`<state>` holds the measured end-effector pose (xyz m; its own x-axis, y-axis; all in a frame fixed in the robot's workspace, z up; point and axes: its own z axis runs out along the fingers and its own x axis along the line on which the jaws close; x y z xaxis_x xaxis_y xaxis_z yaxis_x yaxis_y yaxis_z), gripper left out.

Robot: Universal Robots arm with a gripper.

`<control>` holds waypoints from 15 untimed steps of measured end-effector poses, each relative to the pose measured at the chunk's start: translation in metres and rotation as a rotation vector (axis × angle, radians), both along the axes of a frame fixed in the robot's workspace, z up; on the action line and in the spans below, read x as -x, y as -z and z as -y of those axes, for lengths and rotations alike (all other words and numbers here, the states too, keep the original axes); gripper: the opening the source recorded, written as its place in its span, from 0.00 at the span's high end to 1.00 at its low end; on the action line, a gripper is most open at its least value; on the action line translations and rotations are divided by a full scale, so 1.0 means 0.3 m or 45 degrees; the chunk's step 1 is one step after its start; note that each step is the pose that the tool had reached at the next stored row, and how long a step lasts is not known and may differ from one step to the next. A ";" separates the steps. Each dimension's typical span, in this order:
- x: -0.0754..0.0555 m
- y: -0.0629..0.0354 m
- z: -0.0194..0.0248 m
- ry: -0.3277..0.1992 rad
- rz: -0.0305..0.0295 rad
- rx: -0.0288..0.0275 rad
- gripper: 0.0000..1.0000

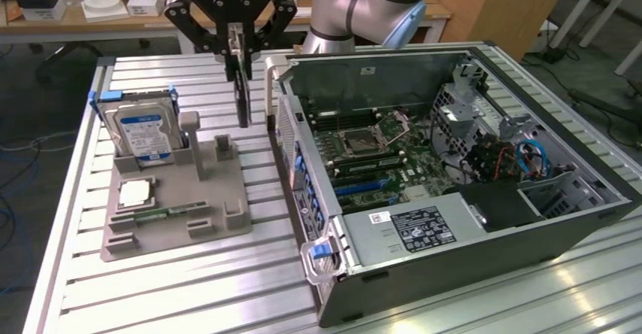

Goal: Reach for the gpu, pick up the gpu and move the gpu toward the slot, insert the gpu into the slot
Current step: 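Pick up the gpu and move the gpu toward the slot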

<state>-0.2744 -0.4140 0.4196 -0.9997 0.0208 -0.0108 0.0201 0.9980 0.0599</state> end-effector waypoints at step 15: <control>-0.098 0.000 0.000 0.045 -0.0045 0.0573 0.74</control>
